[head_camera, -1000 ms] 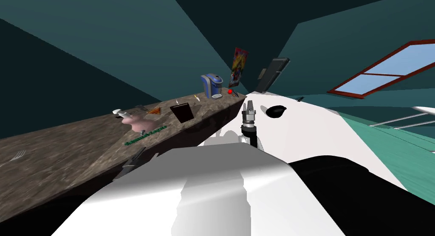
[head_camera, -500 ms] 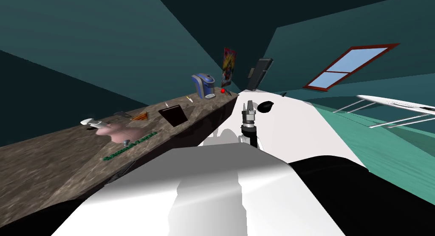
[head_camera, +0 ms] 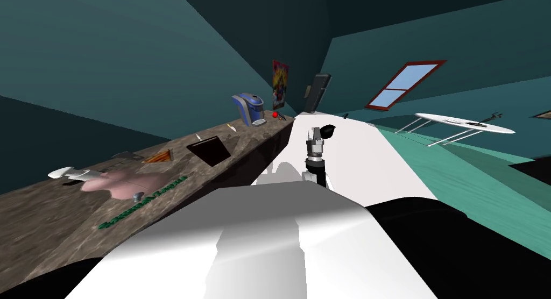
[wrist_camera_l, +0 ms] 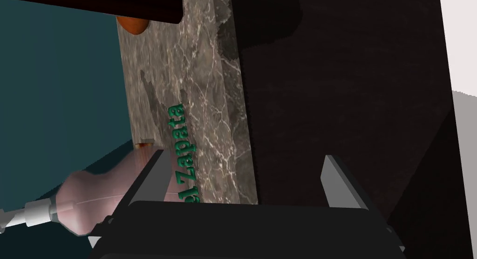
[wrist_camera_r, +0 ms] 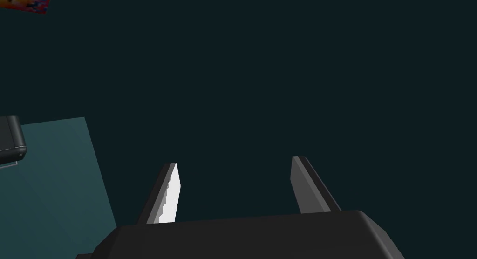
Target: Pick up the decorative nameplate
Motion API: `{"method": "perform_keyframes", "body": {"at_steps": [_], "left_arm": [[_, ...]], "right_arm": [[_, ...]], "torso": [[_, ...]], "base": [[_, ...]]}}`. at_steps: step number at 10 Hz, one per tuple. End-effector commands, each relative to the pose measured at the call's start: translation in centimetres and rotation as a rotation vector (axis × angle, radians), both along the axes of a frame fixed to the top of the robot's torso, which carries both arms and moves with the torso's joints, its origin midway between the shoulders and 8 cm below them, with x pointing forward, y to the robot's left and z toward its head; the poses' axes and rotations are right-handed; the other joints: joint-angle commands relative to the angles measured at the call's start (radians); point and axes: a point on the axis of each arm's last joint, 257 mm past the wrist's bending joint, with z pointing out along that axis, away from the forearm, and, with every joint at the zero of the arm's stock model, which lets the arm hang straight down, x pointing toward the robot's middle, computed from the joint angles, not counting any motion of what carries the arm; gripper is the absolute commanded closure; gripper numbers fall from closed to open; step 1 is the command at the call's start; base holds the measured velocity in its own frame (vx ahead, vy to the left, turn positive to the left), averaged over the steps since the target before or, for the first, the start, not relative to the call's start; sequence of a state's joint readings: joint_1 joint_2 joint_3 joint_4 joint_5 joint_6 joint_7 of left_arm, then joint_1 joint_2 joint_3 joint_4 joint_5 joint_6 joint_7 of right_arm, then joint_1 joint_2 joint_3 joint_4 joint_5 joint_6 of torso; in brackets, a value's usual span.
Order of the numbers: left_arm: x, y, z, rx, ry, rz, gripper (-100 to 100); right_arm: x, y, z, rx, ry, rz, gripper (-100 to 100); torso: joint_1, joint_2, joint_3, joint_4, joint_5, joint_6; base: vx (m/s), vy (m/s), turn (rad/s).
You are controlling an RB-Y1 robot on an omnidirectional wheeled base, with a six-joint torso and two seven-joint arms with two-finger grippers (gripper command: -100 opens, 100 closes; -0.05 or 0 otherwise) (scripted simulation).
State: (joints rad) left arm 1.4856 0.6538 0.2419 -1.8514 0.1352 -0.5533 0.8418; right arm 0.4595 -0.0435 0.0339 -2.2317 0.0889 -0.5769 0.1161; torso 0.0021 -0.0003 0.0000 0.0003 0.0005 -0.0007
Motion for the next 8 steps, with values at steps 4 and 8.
{"method": "perform_keyframes", "body": {"at_steps": [4,8], "left_arm": [[-8.1,4.3,-0.7,-0.028,0.170,0.133,-100],[-13.4,6.3,-0.5,-0.046,0.269,0.232,-100]], "right_arm": [[0.0,0.0,0.0,0.000,0.000,0.000,0],[0.0,0.0,0.0,0.000,0.000,0.000,0]], "torso": [[0.001,-0.001,0.000,0.000,0.000,0.001],[0.001,-0.001,-0.001,0.000,0.000,-0.001]], "base": [[0.014,0.010,-0.284],[0.017,0.026,-0.242]]}}
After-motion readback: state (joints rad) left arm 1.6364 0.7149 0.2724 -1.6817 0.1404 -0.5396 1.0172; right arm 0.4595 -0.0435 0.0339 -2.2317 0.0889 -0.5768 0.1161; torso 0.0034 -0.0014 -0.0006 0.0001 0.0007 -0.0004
